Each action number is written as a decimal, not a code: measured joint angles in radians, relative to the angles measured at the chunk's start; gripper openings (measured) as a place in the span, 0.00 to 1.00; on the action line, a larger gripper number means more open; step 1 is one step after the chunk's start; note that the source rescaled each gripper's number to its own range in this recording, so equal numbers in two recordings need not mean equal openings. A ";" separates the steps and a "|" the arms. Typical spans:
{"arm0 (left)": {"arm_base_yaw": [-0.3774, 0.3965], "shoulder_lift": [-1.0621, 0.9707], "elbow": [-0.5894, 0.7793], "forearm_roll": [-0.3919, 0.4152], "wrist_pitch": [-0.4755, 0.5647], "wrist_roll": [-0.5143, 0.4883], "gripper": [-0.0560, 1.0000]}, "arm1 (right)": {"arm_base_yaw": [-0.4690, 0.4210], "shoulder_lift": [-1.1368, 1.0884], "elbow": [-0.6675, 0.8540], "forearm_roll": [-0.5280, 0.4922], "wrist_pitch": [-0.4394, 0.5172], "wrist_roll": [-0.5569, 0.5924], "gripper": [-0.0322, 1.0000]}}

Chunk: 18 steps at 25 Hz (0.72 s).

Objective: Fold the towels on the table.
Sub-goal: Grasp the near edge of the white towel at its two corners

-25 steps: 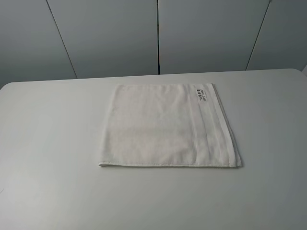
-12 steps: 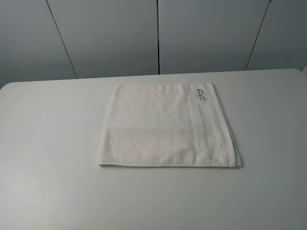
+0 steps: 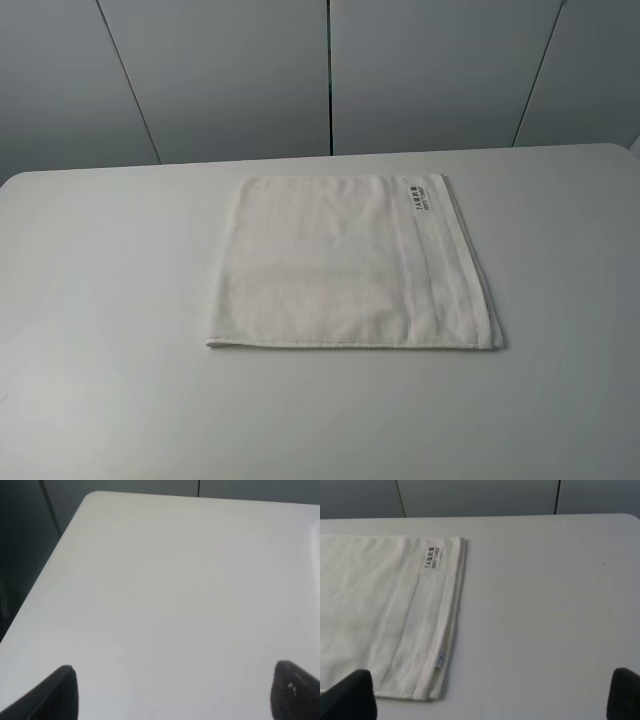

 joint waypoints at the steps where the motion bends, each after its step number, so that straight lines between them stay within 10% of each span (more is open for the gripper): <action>1: 0.000 0.000 -0.004 0.014 0.000 -0.004 1.00 | 0.000 0.000 0.000 -0.013 0.000 0.000 1.00; 18: 0.000 0.396 -0.135 0.028 -0.003 0.135 1.00 | 0.000 0.341 -0.154 0.020 0.012 -0.067 1.00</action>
